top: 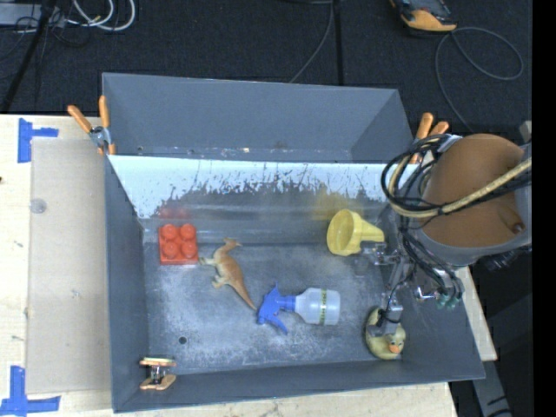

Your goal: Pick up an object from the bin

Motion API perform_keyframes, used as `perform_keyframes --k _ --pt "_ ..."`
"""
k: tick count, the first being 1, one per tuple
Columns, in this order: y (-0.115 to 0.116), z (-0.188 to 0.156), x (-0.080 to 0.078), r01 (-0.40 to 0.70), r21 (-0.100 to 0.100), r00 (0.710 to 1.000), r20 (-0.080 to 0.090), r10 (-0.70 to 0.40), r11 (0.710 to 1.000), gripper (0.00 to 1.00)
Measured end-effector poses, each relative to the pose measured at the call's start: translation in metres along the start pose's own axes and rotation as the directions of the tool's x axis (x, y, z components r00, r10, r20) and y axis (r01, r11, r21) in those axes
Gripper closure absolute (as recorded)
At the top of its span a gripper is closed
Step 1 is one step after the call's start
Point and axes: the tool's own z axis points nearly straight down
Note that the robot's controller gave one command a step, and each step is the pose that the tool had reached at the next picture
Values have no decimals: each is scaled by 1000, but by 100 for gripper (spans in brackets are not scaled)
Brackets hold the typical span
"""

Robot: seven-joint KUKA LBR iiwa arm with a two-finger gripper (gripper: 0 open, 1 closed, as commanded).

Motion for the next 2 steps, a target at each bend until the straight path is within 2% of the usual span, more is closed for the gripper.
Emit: perform_keyframes --k 1,2 --pt "0 -4 -2 3 1 1000 8 -3 1000 0" --pt "16 40 -17 98 1 995 8 -99 995 0"
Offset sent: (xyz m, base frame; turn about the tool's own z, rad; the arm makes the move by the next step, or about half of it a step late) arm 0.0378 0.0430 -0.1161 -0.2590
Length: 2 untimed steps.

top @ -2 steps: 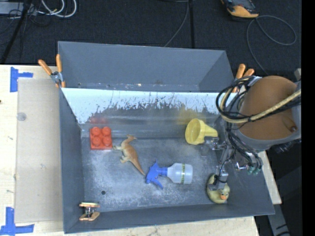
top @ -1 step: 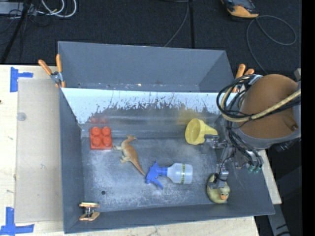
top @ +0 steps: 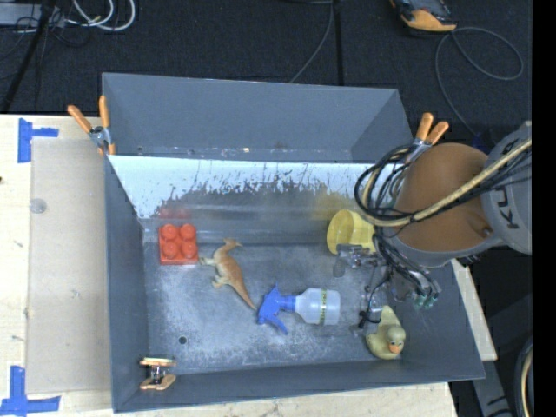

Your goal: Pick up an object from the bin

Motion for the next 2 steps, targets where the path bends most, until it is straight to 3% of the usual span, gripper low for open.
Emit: perform_keyframes --k 1,2 --pt "21 14 -14 240 -2 971 -3 -240 971 0" --pt "28 14 -16 109 -2 994 -1 -109 994 0"
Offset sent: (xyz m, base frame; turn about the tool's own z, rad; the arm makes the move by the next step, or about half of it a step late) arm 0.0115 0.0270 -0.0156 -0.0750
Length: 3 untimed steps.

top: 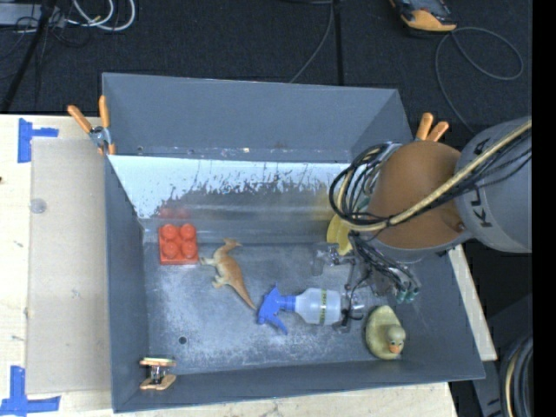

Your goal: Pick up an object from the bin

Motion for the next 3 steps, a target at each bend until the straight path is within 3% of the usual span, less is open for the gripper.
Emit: perform_keyframes --k 1,2,3 --pt "5 35 0 117 0 993 -2 -117 993 0" --pt "6 63 -8 123 -2 992 -3 -123 992 100" --pt "6 63 -8 123 -2 992 -3 -123 992 100"
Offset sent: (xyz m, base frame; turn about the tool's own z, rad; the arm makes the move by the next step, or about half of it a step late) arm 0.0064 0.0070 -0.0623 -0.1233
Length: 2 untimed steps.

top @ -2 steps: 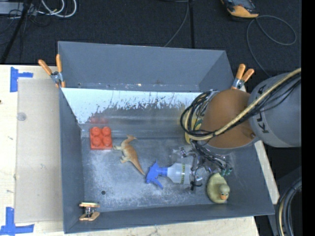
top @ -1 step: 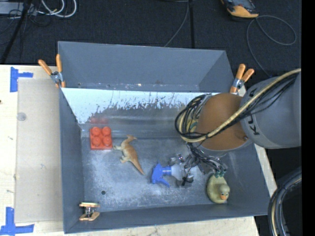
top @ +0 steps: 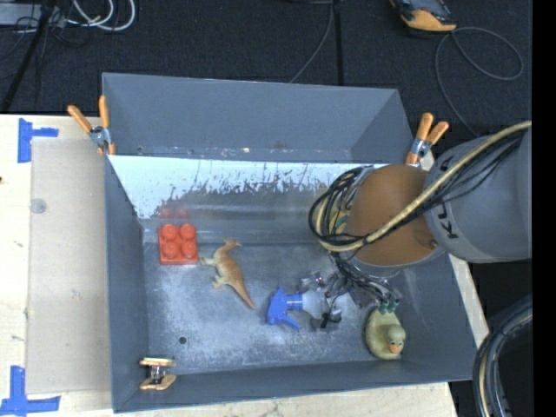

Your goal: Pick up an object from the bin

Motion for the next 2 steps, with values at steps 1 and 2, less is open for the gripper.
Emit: perform_keyframes --k 1,2 --pt "0 -4 1 0 -1 1000 -2 0 1000 100" --pt "1 -15 1 1 -1 1000 -2 -1 1000 100"
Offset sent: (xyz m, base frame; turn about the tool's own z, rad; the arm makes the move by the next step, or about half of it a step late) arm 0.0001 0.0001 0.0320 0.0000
